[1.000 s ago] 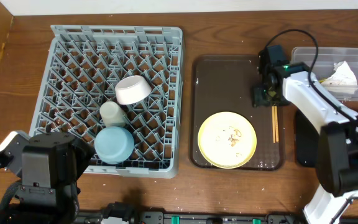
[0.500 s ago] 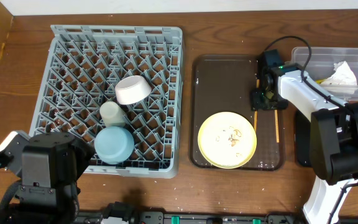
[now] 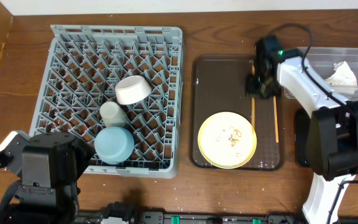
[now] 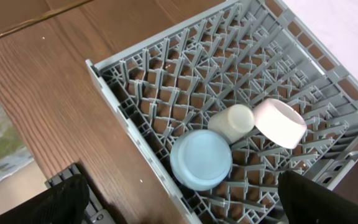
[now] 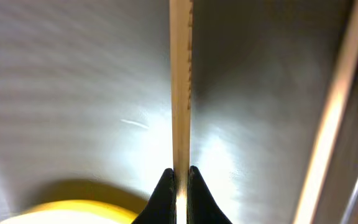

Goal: Sort waste into correct bins and load items into the dishwasher
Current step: 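Grasp the wooden chopsticks with the right gripper, then carry the chopsticks left and lower them into the rack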

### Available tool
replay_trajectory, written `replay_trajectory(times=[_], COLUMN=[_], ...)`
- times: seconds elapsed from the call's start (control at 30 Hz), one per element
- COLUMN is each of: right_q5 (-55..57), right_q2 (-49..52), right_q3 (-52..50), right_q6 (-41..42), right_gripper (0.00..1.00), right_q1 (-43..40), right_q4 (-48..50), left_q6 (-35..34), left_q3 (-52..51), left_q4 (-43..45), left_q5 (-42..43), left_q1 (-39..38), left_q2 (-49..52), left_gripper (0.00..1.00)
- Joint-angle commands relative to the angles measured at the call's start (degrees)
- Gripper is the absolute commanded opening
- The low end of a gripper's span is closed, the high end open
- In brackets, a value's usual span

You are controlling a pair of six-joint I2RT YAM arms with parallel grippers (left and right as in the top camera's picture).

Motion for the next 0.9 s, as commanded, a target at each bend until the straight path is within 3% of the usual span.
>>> replay_trajectory(times=[0.0, 0.3, 0.57, 0.6, 0.73, 0.87], right_q5=[-15.32, -20.85, -9.66, -9.55, -9.60, -9.40], right_q2=[-2.16, -0.85, 1.92, 1.97, 2.03, 0.94], right_q3=[10.47, 13.62, 13.62, 13.62, 13.62, 13.81], right_q6=[3.32, 20.09, 24.17, 24.13, 21.68, 17.77], right_gripper=[0.01, 0.01, 0.01, 0.05, 0.44, 0.41], right_q1=[1.62, 12.94, 22.21, 22.53, 22.69, 21.97], right_q4=[0.26, 16.00, 20.15, 20.37, 20.04, 16.98], left_q6=[-0.50, -0.50, -0.50, -0.50, -0.50, -0.50], left_q3=[0.46, 0.46, 0.46, 0.46, 0.46, 0.46], left_q4=[-0.17, -0.17, -0.17, -0.17, -0.17, -0.17], left_q5=[-0.72, -0.72, -0.72, -0.72, -0.72, -0.72], left_q1=[0.31, 0.31, 0.31, 0.31, 0.31, 0.31], left_q2=[0.00, 0.00, 0.00, 0.00, 0.00, 0.00], left_gripper=[0.98, 0.98, 0.98, 0.98, 0.98, 0.98])
